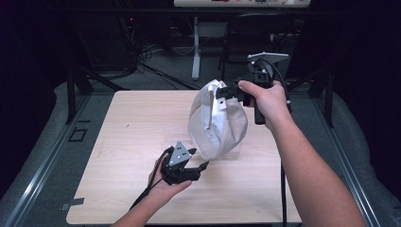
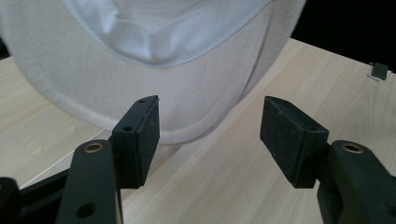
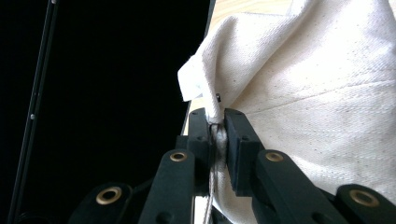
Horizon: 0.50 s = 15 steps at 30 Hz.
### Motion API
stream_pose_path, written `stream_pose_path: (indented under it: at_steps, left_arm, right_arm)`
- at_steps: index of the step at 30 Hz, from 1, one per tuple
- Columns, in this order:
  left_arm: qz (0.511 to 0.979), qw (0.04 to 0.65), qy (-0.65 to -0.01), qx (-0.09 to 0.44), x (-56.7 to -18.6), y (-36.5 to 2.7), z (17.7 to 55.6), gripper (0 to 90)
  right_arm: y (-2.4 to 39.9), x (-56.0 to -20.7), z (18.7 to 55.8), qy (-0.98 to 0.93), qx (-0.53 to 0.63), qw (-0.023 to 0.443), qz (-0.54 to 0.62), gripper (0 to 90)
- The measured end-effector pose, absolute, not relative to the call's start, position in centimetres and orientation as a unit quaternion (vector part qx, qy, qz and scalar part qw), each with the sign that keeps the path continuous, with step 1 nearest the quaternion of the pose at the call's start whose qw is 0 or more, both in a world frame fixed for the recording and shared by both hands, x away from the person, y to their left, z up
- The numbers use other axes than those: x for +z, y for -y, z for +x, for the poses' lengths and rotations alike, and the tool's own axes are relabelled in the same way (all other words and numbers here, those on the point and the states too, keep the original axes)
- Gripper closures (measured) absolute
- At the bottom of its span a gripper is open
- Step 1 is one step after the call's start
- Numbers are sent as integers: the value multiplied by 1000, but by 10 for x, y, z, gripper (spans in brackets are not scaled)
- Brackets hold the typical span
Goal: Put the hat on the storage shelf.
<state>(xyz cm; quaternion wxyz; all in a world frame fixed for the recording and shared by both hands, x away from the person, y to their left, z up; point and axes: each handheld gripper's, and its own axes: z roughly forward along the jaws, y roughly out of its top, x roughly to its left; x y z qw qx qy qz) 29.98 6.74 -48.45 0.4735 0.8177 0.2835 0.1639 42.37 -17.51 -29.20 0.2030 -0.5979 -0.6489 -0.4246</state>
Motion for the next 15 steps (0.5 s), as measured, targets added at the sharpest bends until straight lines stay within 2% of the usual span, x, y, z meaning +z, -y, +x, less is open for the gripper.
stream_pose_path:
  at_steps: [9,13,15]
  left_arm:
    - [829,445,-282,185,-490,-40,306,390]
    - [834,431,-281,200,-492,-36,308,477]
    - [834,421,-283,217,-493,-36,309,488]
  right_arm:
    - [171,-291,426,645,-429,199,-600,817]
    - [170,-290,426,646,-430,200,-598,818]
    - [170,-290,425,646,-430,201,-598,817]
